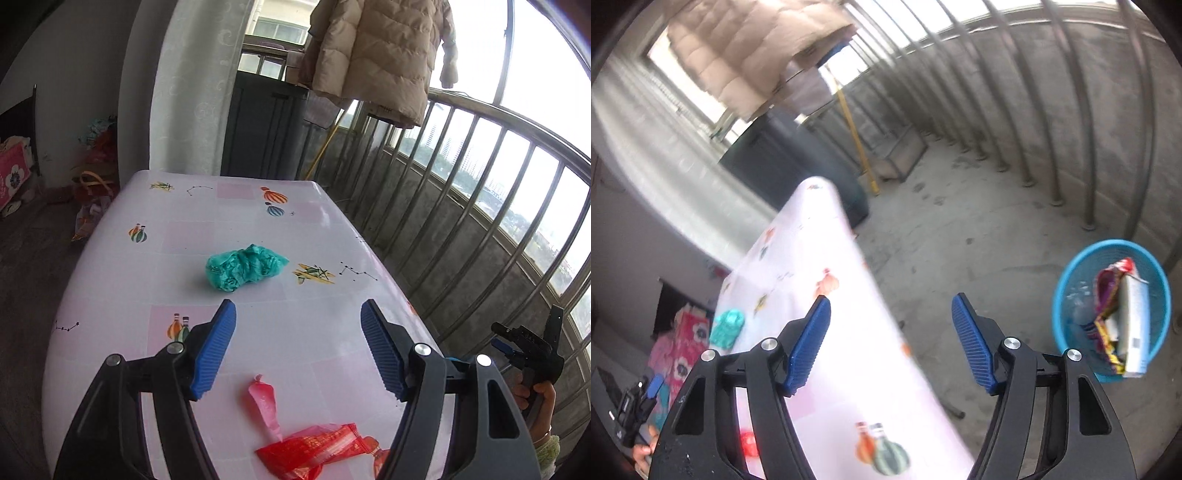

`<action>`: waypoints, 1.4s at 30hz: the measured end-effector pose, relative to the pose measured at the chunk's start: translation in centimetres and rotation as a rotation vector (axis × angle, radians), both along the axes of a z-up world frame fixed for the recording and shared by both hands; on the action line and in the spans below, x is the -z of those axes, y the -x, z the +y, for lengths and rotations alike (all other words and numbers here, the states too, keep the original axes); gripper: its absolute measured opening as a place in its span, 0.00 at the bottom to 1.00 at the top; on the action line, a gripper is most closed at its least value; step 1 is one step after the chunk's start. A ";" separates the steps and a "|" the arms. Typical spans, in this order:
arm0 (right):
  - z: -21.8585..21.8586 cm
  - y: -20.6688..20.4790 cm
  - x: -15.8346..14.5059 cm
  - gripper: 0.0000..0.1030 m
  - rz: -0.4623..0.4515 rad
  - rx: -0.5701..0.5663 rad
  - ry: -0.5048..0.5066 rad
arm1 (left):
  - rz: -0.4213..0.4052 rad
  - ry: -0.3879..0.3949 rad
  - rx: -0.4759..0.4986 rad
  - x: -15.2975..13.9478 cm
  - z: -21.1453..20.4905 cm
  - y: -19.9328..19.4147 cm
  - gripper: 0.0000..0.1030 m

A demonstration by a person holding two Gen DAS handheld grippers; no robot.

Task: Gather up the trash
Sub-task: 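Open the right gripper to drop the blue-and-white box into the wastebasket, then move the left gripper to the teal plastic bag and close on it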

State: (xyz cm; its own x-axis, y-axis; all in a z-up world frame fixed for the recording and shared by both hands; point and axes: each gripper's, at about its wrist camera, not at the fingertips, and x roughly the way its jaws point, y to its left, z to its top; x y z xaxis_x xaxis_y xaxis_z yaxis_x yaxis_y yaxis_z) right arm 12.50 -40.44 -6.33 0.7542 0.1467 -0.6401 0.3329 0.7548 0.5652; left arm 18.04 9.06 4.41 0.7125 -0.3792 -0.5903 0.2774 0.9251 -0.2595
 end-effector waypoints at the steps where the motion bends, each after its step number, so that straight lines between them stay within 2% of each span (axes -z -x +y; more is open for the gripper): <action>1: 1.3 -1.0 -0.1 0.58 0.001 -0.047 -0.006 | 0.003 0.016 -0.008 0.3 0.7 -0.2 0.66; 5: 5.5 -4.4 -0.2 0.49 0.020 -0.205 -0.025 | 0.010 0.070 -0.024 1.4 2.8 -0.7 0.66; 10: 9.6 -8.8 -1.0 0.47 0.045 -0.357 -0.087 | 0.026 0.141 -0.028 2.9 4.7 -3.1 0.66; 16: 14.4 -14.9 -1.9 0.44 0.069 -0.462 -0.181 | 0.066 0.254 0.000 3.7 6.0 -8.8 0.53; 21: 18.2 -20.9 -0.5 0.44 0.103 -0.494 -0.255 | 0.173 0.315 0.007 5.9 5.8 -14.3 0.42; 25: 21.2 -25.0 0.9 0.48 0.147 -0.504 -0.251 | 0.267 0.293 -0.012 8.2 5.3 -17.5 0.41; 28: 23.1 -26.8 2.3 0.50 0.222 -0.526 -0.266 | 0.343 0.334 0.001 10.2 5.0 -18.7 0.40; 30: 24.5 -27.2 3.2 0.47 0.267 -0.553 -0.269 | 0.368 0.349 0.006 11.0 5.0 -18.8 0.33; 31: 24.9 -27.1 3.2 0.46 0.260 -0.563 -0.282 | 0.373 0.350 -0.002 11.2 5.2 -18.7 0.32; 33: 25.4 -26.7 2.7 0.33 0.250 -0.588 -0.294 | 0.372 0.362 -0.013 11.6 6.0 -18.0 0.25; 34: 25.7 -26.6 2.6 0.30 0.252 -0.609 -0.305 | 0.381 0.383 -0.017 11.9 6.6 -17.7 0.25; 36: 26.6 -26.2 2.5 0.28 0.272 -0.648 -0.293 | 0.392 0.414 -0.025 12.0 7.7 -16.8 0.24; 42: 31.3 -23.8 2.4 0.27 0.344 -0.848 -0.256 | 0.371 0.407 -0.051 11.4 11.2 -10.9 0.23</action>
